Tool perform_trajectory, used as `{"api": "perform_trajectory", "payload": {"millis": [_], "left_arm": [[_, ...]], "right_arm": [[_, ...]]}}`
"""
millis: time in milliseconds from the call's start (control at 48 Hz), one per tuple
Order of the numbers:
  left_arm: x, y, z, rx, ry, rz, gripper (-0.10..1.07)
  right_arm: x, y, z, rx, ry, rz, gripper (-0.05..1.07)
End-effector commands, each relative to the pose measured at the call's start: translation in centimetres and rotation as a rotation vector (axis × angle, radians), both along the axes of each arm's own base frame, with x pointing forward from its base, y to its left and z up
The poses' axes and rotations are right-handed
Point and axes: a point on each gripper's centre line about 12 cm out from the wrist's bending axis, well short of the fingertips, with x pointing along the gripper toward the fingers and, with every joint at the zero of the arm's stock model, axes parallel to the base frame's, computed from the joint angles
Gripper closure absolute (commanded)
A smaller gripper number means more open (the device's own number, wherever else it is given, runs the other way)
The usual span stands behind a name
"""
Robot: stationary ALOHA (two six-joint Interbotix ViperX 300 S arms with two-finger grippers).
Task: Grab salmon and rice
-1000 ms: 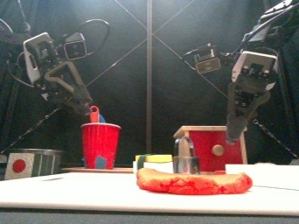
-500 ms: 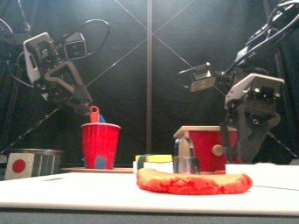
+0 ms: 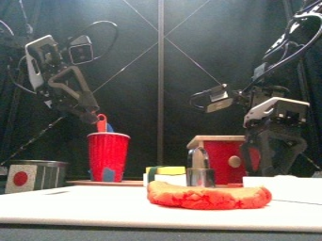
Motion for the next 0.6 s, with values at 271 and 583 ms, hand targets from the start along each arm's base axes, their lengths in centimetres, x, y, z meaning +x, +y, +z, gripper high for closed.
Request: {"api": "perform_trajectory", "payload": {"millis": [271,583], "left_arm": [[0.5,0.0,0.7,0.007,-0.029,0.000,0.21],[1.4,-0.9,2.0,0.069,-0.069,-0.079,0.20]], "right_arm": [[0.9,0.8,0.7,0.011,-0.035,0.008,0.39],[4.4,1.0,5.2,0.021,-0.178,0.004,0.45]]}}
